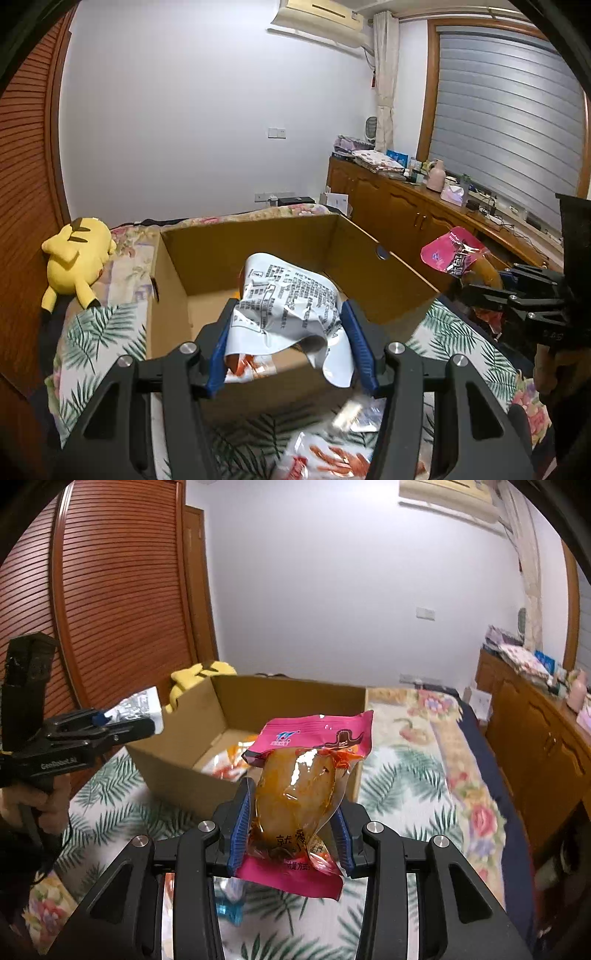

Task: Organize snacks
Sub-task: 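Carry both packets over the box and open both tools to drop them, then withdraw both tools from the box back toward the remaining snacks, then lower the right tool onto the white printed packet and close on it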

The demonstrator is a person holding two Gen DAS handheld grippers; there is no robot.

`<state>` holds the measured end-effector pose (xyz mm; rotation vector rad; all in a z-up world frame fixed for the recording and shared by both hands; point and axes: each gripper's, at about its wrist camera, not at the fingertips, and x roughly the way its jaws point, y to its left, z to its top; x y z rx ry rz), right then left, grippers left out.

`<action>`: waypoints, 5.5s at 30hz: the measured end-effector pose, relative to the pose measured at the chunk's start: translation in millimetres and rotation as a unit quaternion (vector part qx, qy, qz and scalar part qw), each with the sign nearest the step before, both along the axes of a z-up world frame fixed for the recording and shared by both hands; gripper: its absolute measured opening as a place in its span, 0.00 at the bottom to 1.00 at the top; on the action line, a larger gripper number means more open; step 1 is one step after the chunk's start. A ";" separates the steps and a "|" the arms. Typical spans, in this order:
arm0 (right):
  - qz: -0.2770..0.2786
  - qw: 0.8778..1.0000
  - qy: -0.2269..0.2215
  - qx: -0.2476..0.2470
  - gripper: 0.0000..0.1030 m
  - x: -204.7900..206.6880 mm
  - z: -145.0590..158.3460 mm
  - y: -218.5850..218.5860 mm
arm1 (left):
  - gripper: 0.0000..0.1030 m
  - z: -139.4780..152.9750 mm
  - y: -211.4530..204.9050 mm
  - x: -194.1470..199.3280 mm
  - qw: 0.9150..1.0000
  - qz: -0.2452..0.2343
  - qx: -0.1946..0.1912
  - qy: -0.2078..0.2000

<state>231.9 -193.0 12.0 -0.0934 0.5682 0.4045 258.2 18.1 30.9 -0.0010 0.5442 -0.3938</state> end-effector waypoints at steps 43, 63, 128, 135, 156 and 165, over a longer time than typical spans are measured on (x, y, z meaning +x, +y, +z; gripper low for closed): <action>0.036 0.997 0.072 -0.018 0.52 111.4 -52.2 72.0 | 0.63 -25.1 21.1 58.6 0.997 0.040 0.031 0.064; 0.028 0.998 0.051 0.006 0.54 -38.6 -45.3 18.6 | 0.69 -24.8 11.7 -62.4 0.999 0.027 0.023 0.041; 0.082 0.976 0.140 -0.148 0.75 -108.3 -141.0 18.4 | 0.69 -115.8 -4.1 -120.4 0.991 0.021 -0.002 0.133; 0.110 0.972 0.119 -0.169 0.75 -95.4 -141.9 41.2 | 0.69 -115.2 -3.5 -121.2 0.991 0.025 -0.003 0.133; 0.155 0.966 0.155 -0.138 0.72 -87.0 -145.8 29.0 | 0.69 -122.9 -15.0 -106.1 0.988 0.020 -0.004 0.151; 0.140 0.969 0.167 -0.120 0.59 -80.2 -144.6 23.8 | 0.69 -122.1 -16.9 -100.6 0.988 0.024 -0.003 0.152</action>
